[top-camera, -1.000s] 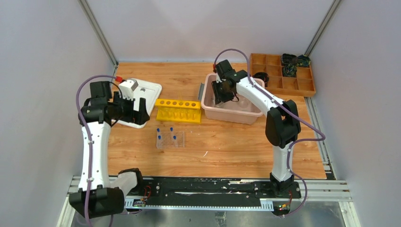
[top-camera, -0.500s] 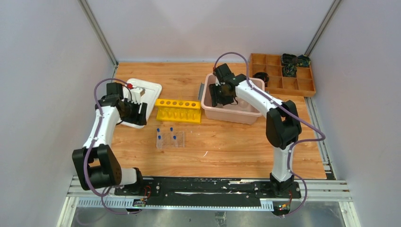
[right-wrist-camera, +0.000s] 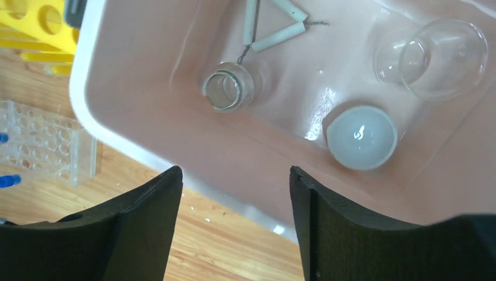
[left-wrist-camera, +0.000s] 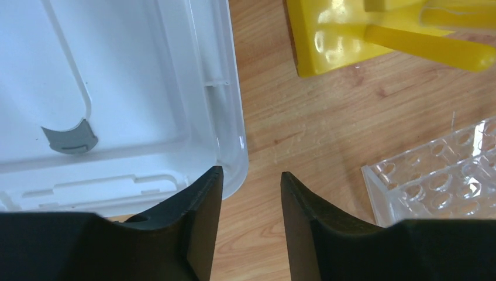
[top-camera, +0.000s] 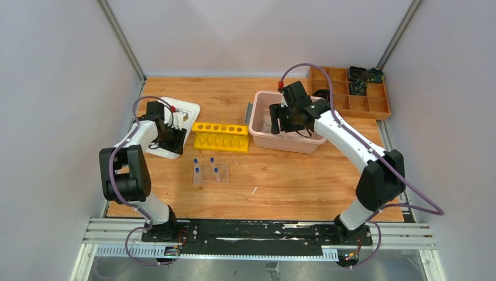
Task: Organize the chemistry lab equipment
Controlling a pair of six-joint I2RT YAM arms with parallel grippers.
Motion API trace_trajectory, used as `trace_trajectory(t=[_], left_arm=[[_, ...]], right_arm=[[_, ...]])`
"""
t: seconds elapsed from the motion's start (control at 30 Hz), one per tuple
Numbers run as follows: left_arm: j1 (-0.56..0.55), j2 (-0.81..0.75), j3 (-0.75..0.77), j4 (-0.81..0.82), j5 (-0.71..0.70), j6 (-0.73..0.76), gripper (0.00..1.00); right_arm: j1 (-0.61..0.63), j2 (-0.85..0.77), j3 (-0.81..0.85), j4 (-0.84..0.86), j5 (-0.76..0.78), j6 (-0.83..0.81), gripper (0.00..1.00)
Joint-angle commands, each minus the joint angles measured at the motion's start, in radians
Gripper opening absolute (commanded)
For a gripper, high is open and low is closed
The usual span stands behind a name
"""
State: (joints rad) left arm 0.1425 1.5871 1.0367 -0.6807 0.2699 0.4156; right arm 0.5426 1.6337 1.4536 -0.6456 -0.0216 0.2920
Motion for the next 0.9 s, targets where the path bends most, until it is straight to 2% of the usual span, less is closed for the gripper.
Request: trace_trajectory(t=[0.0,0.17,0.4,0.47,0.57,0.7,0.8,0.87], left_arm=[[-0.013,0.064,0.039,0.054,-0.019,0.016,0.44],[-0.017,0.106,0.048,0.080,-0.030,0.016,0.35],[-0.024,0.138,0.039,0.093,-0.034,0.019,0.28],[-0.025,0.144,0.032,0.102,-0.045,0.019,0.27],[-0.030,0.146,0.014,0.118,-0.082,0.020,0.23],[-0.031,0.123,-0.023,0.144,-0.129,0.029,0.16],[-0.031,0.099,-0.025,0.141,-0.158,0.032,0.01],[-0.031,0.070,-0.021,0.134,-0.179,0.029,0.00]], right_arm=[[-0.011,-0.119,-0.054,0.019,0.010,0.015,0.68],[-0.009,-0.202,-0.102,0.021,-0.004,0.030,0.63],[0.001,-0.251,-0.130,0.020,-0.008,0.046,0.60],[0.006,-0.261,-0.132,0.020,-0.006,0.048,0.60],[0.012,-0.276,-0.129,0.014,-0.003,0.043,0.66],[0.017,-0.287,-0.098,-0.003,0.008,0.023,0.70],[0.017,-0.297,-0.092,-0.002,0.002,0.016,0.69],[0.017,-0.300,-0.095,0.002,-0.001,0.010,0.66]])
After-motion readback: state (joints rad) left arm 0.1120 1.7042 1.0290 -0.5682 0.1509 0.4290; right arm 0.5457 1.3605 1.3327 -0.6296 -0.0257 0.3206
